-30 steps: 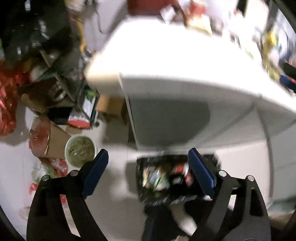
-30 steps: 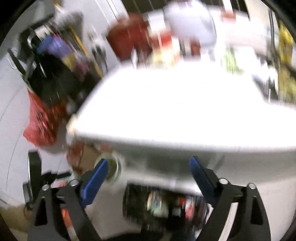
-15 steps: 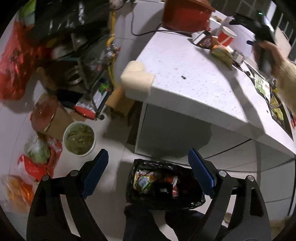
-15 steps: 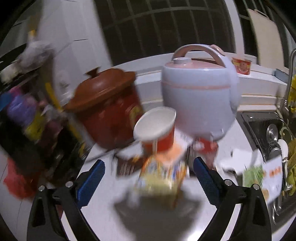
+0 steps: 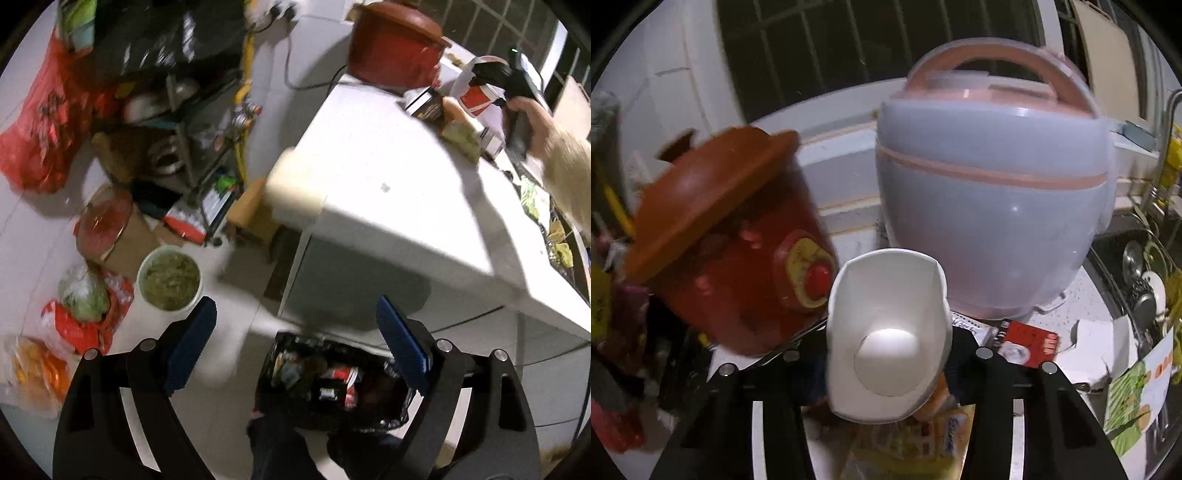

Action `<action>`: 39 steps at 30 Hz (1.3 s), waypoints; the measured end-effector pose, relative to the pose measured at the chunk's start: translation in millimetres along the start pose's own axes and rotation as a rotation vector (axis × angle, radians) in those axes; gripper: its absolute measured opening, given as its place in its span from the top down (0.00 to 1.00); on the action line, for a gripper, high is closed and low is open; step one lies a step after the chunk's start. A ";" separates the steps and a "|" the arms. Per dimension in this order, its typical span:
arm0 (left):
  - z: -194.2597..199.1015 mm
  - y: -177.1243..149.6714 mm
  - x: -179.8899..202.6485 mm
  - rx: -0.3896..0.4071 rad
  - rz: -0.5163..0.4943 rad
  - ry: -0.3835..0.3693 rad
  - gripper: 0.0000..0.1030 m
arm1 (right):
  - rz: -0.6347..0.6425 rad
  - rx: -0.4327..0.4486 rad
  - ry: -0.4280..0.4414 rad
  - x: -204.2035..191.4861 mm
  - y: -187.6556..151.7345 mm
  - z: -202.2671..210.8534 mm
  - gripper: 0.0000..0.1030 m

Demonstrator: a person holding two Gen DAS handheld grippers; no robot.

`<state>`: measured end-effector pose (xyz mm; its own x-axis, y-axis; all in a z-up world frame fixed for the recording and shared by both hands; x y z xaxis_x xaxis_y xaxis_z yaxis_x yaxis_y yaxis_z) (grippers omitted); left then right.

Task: Collect trash
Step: 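Grasp the red and white paper cup with the right tool, then grasp the red box with the left tool while the right tool holds the cup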

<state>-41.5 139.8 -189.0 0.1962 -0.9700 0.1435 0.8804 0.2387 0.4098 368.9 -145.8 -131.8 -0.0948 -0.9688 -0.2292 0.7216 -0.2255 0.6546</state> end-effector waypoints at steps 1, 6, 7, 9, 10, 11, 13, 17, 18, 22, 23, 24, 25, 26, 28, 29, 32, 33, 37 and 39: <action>0.4 9.5 8.5 0.010 -0.024 -0.012 0.17 | 0.001 0.013 0.039 3.2 -2.3 14.4 0.55; -4.7 42.3 65.4 0.044 -0.163 -0.052 0.17 | 0.013 0.075 0.186 55.2 -24.7 115.9 0.55; -7.9 50.1 86.4 0.047 -0.203 -0.075 0.17 | 0.006 0.086 0.199 71.6 -31.0 133.9 0.55; -13.5 58.4 119.8 0.051 -0.266 -0.114 0.17 | -0.013 0.098 0.201 113.5 -49.7 175.9 0.55; -18.9 64.5 147.5 0.046 -0.317 -0.139 0.17 | -0.022 0.099 0.194 128.3 -57.1 187.4 0.55; -23.4 68.3 165.5 0.039 -0.351 -0.153 0.17 | -0.037 0.100 0.187 152.1 -65.5 204.5 0.55; -33.3 78.7 217.1 0.033 -0.433 -0.204 0.17 | -0.063 0.105 0.155 189.6 -81.7 232.0 0.55; -53.7 96.7 307.0 -0.009 -0.510 -0.300 0.17 | -0.126 0.121 0.091 251.0 -111.9 269.6 0.54; -60.7 101.9 328.2 -0.033 -0.517 -0.329 0.17 | -0.132 0.124 0.076 260.6 -117.0 276.5 0.54; -85.6 117.5 394.6 -0.110 -0.500 -0.397 0.17 | -0.177 0.113 0.059 292.1 -141.7 284.4 0.53; -93.3 124.5 410.7 -0.117 -0.492 -0.395 0.17 | -0.187 0.105 0.065 298.1 -146.8 284.2 0.53; -97.5 128.0 417.5 -0.122 -0.488 -0.391 0.17 | -0.196 0.100 0.070 302.9 -151.7 284.1 0.53; -103.4 132.2 424.8 -0.131 -0.485 -0.389 0.17 | -0.200 0.098 0.073 306.7 -154.9 283.3 0.53; -109.9 140.0 431.8 -0.143 -0.474 -0.388 0.17 | -0.206 0.094 0.080 311.9 -157.3 282.5 0.53; -114.6 154.7 433.5 -0.131 -0.445 -0.378 0.17 | -0.212 0.091 0.090 319.3 -158.3 280.9 0.53; -114.6 166.7 429.2 -0.108 -0.407 -0.366 0.17 | -0.216 0.091 0.098 321.7 -158.1 279.7 0.53; -111.6 202.1 405.9 -0.008 -0.301 -0.250 0.17 | -0.218 0.093 0.116 329.8 -157.8 276.2 0.53; -109.4 211.4 399.2 0.026 -0.287 -0.215 0.17 | -0.218 0.090 0.128 331.8 -156.3 272.7 0.53; -121.8 242.9 386.7 0.066 -0.289 -0.099 0.17 | -0.218 0.079 0.165 331.9 -151.7 261.3 0.53; -136.7 249.1 386.0 0.050 -0.315 -0.069 0.17 | -0.219 0.070 0.183 330.9 -150.5 255.7 0.53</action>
<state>312.5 -181.4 -154.7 -0.1132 -0.9916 0.0625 0.8708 -0.0687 0.4868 53.6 -458.8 -122.0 -0.1132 -0.8629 -0.4925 0.6476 -0.4400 0.6221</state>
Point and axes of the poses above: each gripper's, at about its wrist camera, not at the fingertips, and z roughly against the way its jaws point, x to its right, y to its top, the point moved 5 cm from there along -z, roughly the way its jaws point, and after that the axes turned 7 degrees about -x, right-handed, at the moved point
